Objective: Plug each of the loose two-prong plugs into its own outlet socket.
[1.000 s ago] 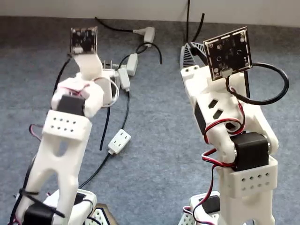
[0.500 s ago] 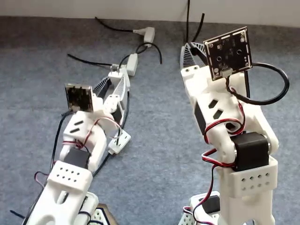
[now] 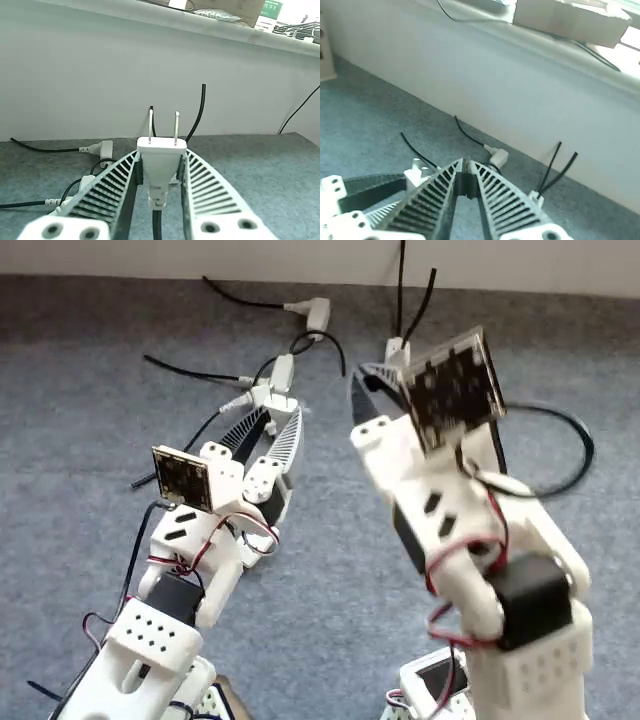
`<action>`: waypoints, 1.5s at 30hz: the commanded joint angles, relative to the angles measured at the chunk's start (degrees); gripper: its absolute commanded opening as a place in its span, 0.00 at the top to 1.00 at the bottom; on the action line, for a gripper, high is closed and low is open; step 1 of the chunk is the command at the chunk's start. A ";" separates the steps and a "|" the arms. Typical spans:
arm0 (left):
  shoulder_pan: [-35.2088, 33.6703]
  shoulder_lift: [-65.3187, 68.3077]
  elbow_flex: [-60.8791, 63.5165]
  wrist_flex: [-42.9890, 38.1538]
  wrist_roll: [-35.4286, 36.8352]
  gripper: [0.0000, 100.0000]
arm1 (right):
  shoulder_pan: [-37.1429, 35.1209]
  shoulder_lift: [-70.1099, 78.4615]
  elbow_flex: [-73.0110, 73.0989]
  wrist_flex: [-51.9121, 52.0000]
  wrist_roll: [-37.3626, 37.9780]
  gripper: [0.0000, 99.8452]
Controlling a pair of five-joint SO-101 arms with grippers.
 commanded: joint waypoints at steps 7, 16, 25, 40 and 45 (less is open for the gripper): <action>7.34 -1.27 -0.31 -1.67 0.18 0.99 | -14.29 -9.27 7.60 -4.79 0.62 0.99; 9.89 -15.96 0.04 3.96 0.44 0.99 | -18.07 -9.27 24.48 -17.89 8.70 0.99; 13.93 -34.33 4.88 12.66 0.26 0.99 | -14.81 -9.10 26.95 -21.32 9.05 0.99; 15.08 -38.99 5.41 16.53 -4.40 0.99 | 1.10 3.30 23.78 -25.63 8.79 0.99; 14.81 -38.99 5.41 16.44 -4.40 0.99 | 2.51 7.25 22.20 -25.71 8.97 0.99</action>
